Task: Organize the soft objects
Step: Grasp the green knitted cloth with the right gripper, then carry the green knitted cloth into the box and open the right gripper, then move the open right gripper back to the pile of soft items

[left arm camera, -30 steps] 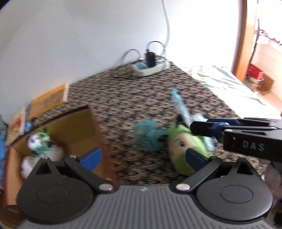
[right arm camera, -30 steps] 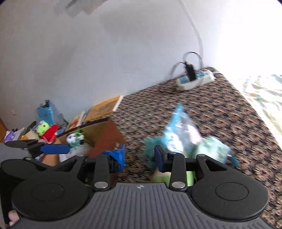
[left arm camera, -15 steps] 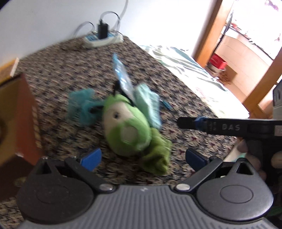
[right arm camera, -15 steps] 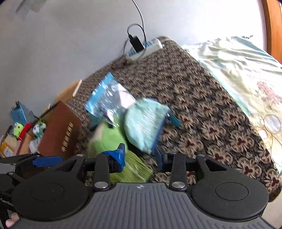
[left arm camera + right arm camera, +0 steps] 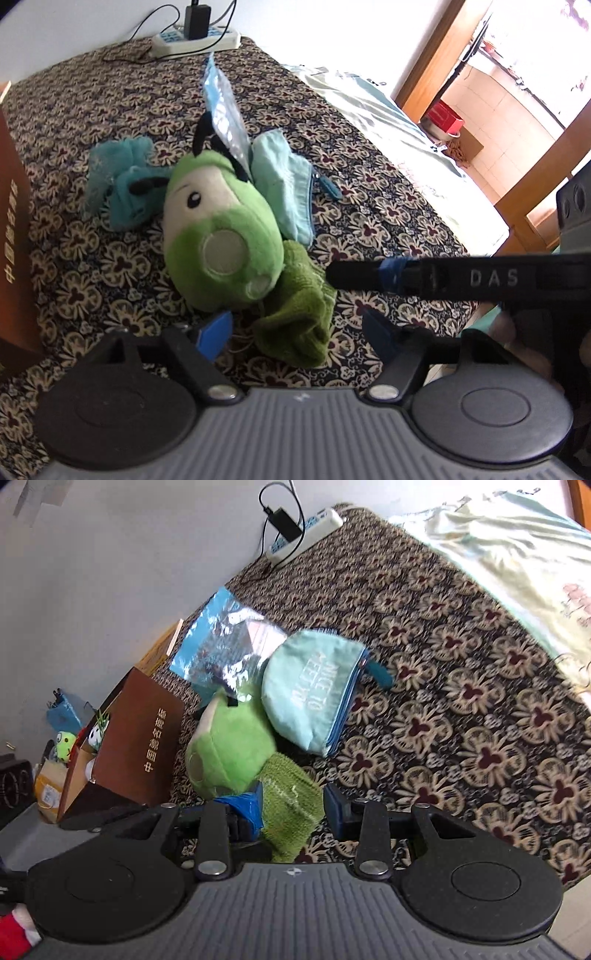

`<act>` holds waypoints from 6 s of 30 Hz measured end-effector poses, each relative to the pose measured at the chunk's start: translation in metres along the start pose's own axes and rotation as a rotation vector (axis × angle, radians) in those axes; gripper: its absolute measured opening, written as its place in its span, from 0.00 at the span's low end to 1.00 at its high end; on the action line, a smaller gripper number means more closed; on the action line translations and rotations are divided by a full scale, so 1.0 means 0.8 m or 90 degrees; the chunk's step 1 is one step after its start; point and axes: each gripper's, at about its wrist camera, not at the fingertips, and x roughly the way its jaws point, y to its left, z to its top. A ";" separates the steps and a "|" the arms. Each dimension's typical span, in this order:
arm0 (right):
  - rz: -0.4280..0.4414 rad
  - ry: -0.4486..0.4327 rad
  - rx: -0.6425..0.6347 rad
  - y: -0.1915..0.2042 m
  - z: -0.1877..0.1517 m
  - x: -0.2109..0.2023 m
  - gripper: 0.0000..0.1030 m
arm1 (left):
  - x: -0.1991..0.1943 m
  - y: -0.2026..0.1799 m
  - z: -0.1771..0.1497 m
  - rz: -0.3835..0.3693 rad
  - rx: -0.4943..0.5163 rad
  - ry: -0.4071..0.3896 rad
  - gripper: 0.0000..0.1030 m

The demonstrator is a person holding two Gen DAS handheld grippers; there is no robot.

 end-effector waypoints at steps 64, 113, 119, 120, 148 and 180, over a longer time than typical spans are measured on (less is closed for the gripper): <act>0.235 0.006 -0.285 0.400 -0.004 0.146 0.08 | -0.316 0.292 -0.058 0.057 -0.045 -0.234 0.33; 0.096 0.013 -0.231 0.414 -0.043 0.217 0.14 | -0.271 0.354 -0.060 0.273 -0.100 -0.103 0.70; 0.070 -0.018 -0.234 0.392 -0.041 0.195 0.14 | -0.258 0.331 -0.048 0.310 -0.088 -0.095 0.71; 0.070 -0.020 -0.232 0.388 -0.039 0.192 0.14 | -0.257 0.327 -0.047 0.318 -0.088 -0.095 0.71; 0.130 -0.056 -0.239 0.259 0.016 0.081 0.14 | -0.207 0.162 0.010 0.419 -0.091 -0.104 0.75; -0.043 -0.092 -0.073 0.033 0.030 -0.008 0.15 | -0.079 0.003 0.037 0.223 0.034 -0.077 0.75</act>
